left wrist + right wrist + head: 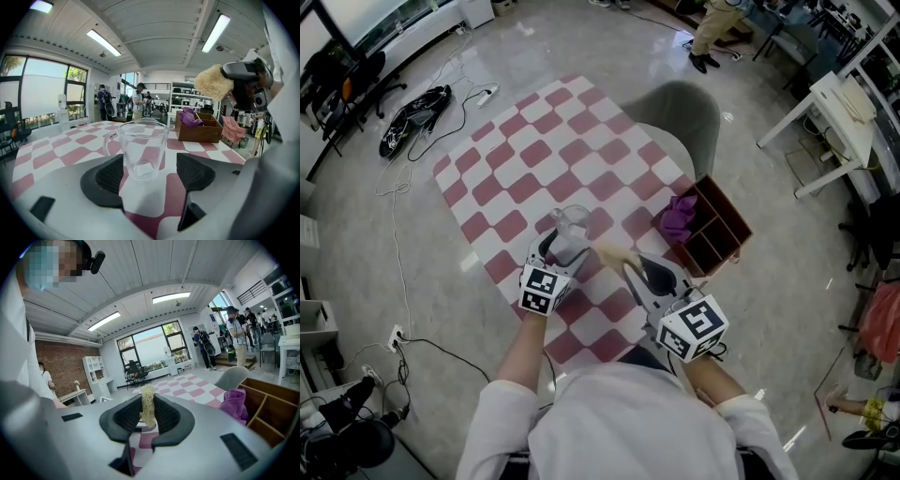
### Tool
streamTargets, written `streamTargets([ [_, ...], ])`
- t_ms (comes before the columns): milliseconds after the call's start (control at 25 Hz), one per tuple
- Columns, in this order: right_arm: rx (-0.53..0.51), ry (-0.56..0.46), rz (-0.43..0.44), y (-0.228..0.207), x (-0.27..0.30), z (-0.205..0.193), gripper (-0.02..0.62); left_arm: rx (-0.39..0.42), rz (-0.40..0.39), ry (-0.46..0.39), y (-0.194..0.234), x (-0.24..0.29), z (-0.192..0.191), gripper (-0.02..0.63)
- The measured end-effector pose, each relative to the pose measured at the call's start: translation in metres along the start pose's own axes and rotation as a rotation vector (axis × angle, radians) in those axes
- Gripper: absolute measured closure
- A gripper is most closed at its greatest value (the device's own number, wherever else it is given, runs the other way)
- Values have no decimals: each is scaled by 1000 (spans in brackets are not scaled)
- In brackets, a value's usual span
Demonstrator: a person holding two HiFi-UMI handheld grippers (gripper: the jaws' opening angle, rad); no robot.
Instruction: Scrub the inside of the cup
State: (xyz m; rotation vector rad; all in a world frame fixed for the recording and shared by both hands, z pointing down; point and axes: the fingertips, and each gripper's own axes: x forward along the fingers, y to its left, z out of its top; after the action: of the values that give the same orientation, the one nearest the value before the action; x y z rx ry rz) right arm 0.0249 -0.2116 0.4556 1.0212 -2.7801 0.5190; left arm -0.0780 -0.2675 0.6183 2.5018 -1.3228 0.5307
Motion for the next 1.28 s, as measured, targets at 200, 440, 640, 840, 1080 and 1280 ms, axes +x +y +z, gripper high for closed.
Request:
streamTargets([
  [200,0,-15,-19,6,-7,0,509,12,6,-10,-4,-16,4,233],
  [440,0,-37,-38,17,-12,1,508,26,25,-40,-13,-42,16,335],
  [640,-1,-59,-52,27,-18,1,509,68,53,-75,-19,-66,30,459],
  [840,-5,-76,-70,38,-25,1,509,135,40,-108,-36,-90,47,525],
  [1080,-16,-103,-103,48,-33,-2,509,129,31,-121,-46,-120,62,571],
  [1280,-25,-119,-122,60,-40,-3,509,151,6,-147,-56,-149,73,571],
])
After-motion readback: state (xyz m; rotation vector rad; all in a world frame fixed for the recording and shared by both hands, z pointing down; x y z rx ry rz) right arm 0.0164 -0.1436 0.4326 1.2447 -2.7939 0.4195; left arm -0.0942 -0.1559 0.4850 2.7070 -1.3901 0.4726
